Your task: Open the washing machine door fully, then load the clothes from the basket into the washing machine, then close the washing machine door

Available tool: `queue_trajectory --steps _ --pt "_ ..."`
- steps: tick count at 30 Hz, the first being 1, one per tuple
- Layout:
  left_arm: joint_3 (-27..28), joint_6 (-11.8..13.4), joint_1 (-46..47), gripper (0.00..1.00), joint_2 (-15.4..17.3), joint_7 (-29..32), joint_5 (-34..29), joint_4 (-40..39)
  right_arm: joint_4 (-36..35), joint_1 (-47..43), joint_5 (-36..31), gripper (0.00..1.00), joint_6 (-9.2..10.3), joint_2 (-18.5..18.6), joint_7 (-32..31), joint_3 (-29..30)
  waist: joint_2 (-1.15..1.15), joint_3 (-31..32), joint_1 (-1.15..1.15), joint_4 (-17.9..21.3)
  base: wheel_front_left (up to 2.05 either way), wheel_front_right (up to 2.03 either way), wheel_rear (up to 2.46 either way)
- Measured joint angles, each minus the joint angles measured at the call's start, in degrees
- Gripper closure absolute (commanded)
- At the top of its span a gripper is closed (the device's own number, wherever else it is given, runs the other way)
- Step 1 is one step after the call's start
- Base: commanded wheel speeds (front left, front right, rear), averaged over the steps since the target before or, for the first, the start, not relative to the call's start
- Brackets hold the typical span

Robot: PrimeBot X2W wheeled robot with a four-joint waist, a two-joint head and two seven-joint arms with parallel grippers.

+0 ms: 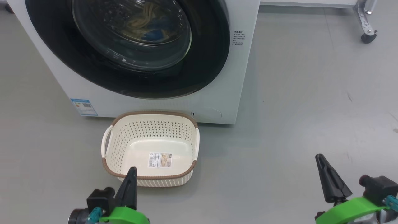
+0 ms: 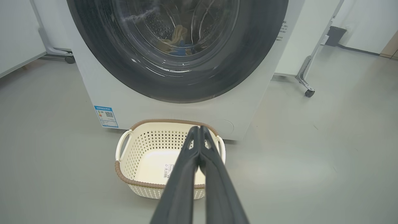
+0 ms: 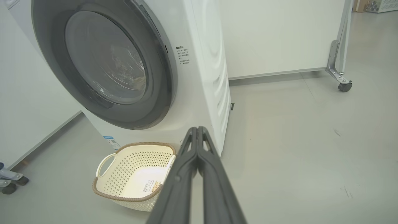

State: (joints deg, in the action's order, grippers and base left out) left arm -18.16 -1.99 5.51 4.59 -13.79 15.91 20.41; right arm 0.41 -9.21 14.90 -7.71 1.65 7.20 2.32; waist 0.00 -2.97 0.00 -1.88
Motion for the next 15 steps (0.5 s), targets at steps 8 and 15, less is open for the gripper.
queue_trajectory --steps 8,15 --pt "1.53 -0.51 0.07 1.00 -0.16 1.30 5.05 -0.10 1.00 0.18 5.50 1.00 0.00 0.02 -0.51 -0.10 0.00 0.19 0.00 0.13 0.00 0.00 0.00" --pt "2.91 -0.56 0.07 1.00 -0.22 2.59 9.40 -0.30 1.83 0.39 10.21 1.00 0.00 0.05 -0.76 -0.12 0.00 0.35 0.00 0.24 0.00 0.00 0.00"
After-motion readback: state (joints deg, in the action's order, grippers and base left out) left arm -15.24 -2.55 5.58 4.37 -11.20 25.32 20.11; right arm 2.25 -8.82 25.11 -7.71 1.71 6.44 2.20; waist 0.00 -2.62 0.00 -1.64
